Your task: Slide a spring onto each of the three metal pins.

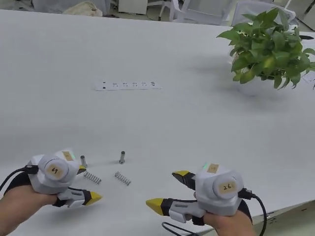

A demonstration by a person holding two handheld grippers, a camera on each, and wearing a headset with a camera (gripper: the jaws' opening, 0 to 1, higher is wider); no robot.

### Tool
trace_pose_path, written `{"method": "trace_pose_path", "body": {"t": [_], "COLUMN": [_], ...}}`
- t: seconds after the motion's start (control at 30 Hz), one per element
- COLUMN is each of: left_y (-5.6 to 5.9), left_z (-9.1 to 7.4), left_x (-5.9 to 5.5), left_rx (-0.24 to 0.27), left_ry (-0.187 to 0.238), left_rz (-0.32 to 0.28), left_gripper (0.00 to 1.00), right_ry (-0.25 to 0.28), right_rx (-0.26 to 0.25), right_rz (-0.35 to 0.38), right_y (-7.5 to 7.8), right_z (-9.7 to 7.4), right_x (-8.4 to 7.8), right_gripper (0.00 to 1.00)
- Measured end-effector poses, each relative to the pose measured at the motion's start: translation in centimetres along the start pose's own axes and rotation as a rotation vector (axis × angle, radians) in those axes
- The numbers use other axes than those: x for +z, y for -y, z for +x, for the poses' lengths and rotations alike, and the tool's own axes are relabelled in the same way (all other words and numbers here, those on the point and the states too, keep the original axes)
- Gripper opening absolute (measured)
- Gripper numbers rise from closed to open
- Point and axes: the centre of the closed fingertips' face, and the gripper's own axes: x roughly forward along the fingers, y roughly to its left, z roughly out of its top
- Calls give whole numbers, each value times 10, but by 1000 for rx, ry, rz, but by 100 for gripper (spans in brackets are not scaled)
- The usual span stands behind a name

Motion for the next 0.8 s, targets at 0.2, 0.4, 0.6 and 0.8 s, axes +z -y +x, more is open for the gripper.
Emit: {"method": "trace_pose_path", "body": {"t": [0.2,0.4,0.6,0.8], "left_y": [-5,-3,-1,6], "left_z": [16,24,15,9], "left_x": [-5,-16,-22,-32], "left_rx": [-22,-51,-43,-38], "left_ry": [-21,-50,-52,-68], "left_rz": [-9,-12,-14,5], "left_gripper": [50,50,47,38], "right_ry": [-3,-8,-2,-7], "right_rx": [-10,-24,-34,-26], "right_rz": [17,27,41,39], "right_y": [1,3,6,3], "right_z": [-1,-2,-5,-2], "right_x": [-4,-7,-8,-10], "right_gripper": [61,61,60,60]}}
